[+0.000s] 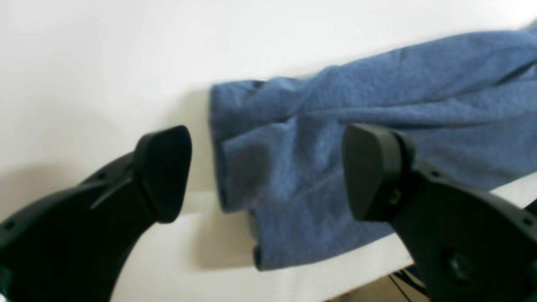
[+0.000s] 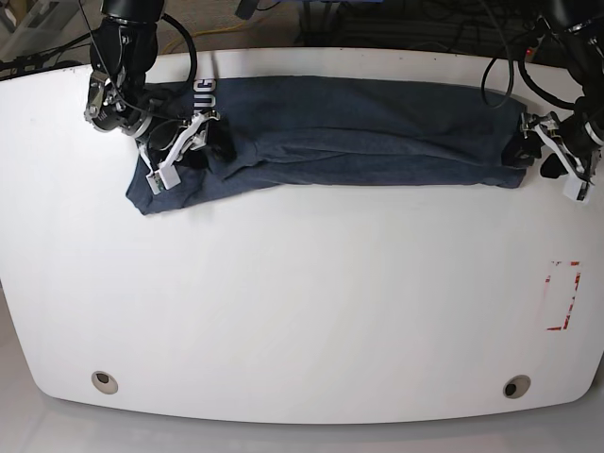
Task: Fold the T-shirt properly
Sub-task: 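Regrasp the strip ends with both grippers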
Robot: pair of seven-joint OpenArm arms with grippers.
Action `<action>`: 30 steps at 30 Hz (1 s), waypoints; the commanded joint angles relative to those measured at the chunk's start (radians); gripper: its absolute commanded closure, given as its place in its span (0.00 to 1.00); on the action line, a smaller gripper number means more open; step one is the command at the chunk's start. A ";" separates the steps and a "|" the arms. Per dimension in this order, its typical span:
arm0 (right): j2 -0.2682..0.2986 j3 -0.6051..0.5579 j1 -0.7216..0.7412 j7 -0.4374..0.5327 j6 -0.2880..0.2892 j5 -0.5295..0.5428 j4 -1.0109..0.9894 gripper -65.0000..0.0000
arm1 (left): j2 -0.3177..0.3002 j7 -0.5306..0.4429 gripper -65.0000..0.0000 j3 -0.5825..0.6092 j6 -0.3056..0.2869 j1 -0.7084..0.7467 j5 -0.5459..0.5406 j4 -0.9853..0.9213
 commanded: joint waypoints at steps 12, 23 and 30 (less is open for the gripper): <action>0.023 -0.014 0.000 -0.018 -0.002 -0.011 -0.001 0.47 | -0.017 -0.016 0.19 0.002 -0.001 -0.012 -0.021 -0.232; 0.020 -0.012 0.006 -0.018 -0.002 -0.011 0.001 0.47 | 0.017 -0.015 0.56 0.083 -0.001 -0.012 -0.028 -0.233; 0.020 -0.012 0.037 -0.016 -0.002 -0.022 -0.005 0.48 | 0.017 -0.015 0.99 0.074 -0.001 -0.012 -0.026 -0.215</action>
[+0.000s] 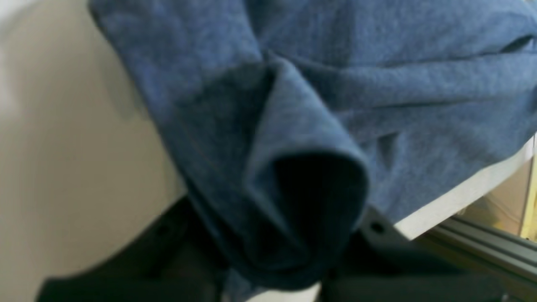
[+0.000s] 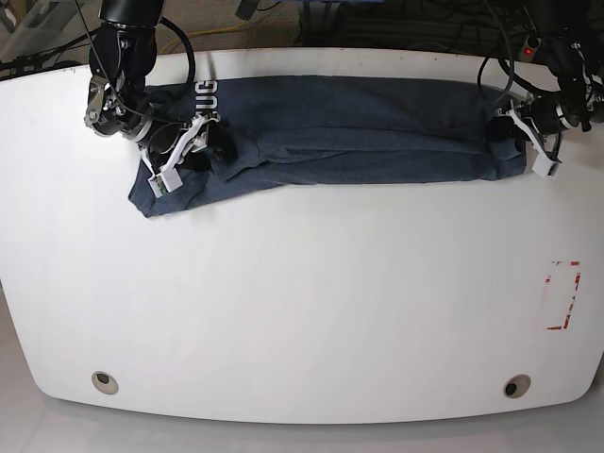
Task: Fold the T-shirt properly
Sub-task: 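Regrasp the strip ends with both grippers, then carry the strip end with the left gripper toward the right gripper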
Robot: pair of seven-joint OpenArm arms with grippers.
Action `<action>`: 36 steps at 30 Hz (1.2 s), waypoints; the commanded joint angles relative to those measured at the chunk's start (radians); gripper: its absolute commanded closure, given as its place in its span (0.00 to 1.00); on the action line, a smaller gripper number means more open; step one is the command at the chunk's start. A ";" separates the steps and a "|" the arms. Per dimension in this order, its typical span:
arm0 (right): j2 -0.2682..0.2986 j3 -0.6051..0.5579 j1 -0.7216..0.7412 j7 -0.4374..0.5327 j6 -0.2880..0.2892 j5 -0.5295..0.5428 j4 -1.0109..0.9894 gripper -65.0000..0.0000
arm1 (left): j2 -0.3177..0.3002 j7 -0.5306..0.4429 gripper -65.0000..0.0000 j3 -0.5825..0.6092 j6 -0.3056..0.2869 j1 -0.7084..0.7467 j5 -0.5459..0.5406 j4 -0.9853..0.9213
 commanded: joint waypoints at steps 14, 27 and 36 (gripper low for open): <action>-0.075 0.000 0.087 -0.012 -0.002 -0.286 0.006 0.48 | 0.008 0.090 0.99 0.108 -0.001 -0.010 -0.008 0.517; -0.077 -0.002 0.085 -0.012 -0.002 -0.290 0.006 0.48 | 0.179 0.158 0.99 0.289 -0.001 -0.179 -0.005 0.535; -0.077 -0.002 0.087 -0.012 -0.002 -0.283 0.010 0.48 | 0.246 0.158 0.98 0.415 0.026 -0.212 0.021 0.518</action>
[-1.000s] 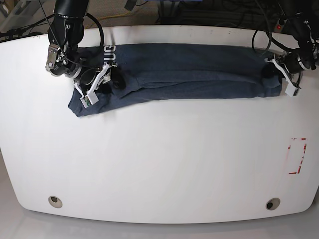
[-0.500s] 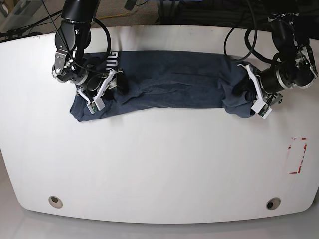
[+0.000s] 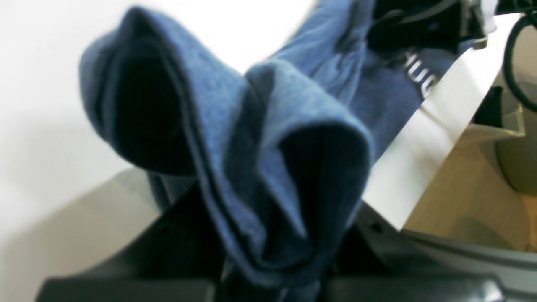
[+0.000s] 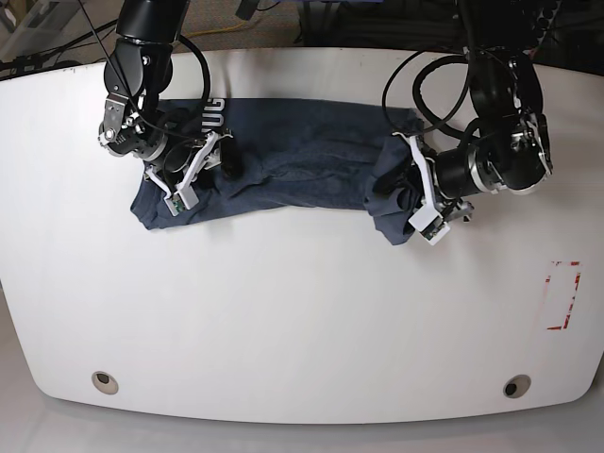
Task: Fold the T-shirt properly
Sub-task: 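Carry the strip end with the left gripper toward the right gripper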
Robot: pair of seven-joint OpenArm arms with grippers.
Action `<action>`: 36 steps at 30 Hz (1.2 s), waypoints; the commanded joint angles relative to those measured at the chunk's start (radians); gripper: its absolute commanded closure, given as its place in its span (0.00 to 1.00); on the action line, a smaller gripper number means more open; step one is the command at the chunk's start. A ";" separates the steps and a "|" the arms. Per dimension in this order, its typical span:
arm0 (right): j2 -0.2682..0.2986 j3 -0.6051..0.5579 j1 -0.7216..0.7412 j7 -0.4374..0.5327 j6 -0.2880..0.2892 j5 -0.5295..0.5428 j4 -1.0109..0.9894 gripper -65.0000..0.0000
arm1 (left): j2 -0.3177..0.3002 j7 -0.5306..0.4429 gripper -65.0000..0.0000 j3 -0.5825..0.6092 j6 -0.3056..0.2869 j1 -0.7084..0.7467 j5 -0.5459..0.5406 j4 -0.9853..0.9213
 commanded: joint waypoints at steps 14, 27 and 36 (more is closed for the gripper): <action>0.007 -0.001 0.017 -0.031 -0.009 -0.023 0.007 0.48 | 0.096 -0.027 0.31 0.087 0.025 -0.101 0.041 -0.137; 0.007 -0.001 0.052 -0.033 -0.009 -0.023 0.007 0.48 | 0.136 -0.005 0.22 0.291 0.077 -0.187 0.040 -0.002; 0.001 -0.001 0.077 -0.102 -0.009 -0.019 0.162 0.47 | -0.033 -0.008 0.22 0.116 0.079 -0.179 0.041 0.009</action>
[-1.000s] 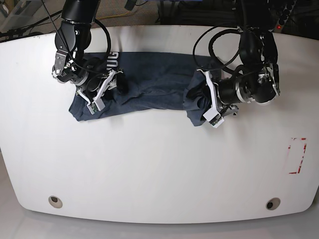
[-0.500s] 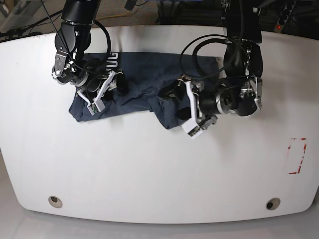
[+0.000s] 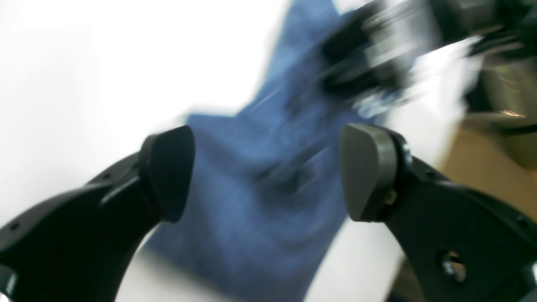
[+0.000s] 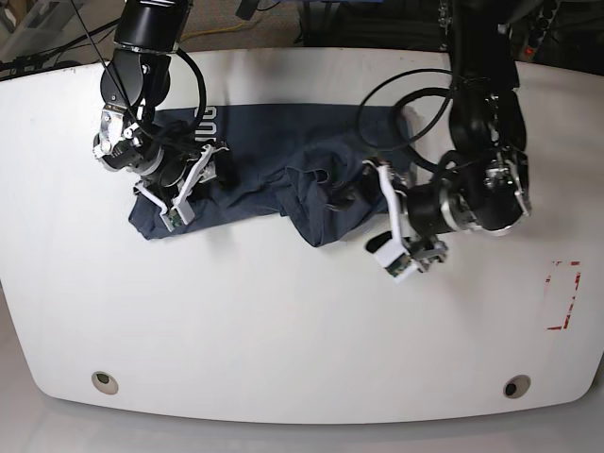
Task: Fold the T-shirt properly
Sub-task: 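Carry the strip end with the left gripper toward the right gripper, then release the left gripper and drag the folded bundle with the right gripper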
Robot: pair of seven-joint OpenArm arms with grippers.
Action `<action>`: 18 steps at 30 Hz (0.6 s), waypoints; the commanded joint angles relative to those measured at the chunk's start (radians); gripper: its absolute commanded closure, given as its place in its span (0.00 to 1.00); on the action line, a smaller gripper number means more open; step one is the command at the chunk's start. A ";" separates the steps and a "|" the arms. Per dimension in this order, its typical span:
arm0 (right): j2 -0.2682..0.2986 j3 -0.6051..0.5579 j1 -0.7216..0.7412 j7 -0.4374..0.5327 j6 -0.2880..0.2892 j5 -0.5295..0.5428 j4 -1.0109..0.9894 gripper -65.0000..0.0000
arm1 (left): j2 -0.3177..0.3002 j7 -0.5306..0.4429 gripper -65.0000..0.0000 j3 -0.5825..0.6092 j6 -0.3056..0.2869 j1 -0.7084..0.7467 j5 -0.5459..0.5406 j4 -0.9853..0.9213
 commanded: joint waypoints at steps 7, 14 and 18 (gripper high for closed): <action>-0.004 0.006 0.035 -0.131 0.003 0.220 0.165 0.47 | -0.194 -0.072 0.22 -0.164 0.000 0.084 -0.020 0.016; -0.018 -0.009 0.027 -0.240 0.003 0.395 0.159 0.47 | -0.311 -0.175 0.22 -0.274 0.000 0.204 -0.020 0.016; -0.024 -0.092 0.027 -0.264 0.003 0.409 0.130 0.46 | -0.341 -0.175 0.22 -0.325 -0.001 0.242 -0.020 0.014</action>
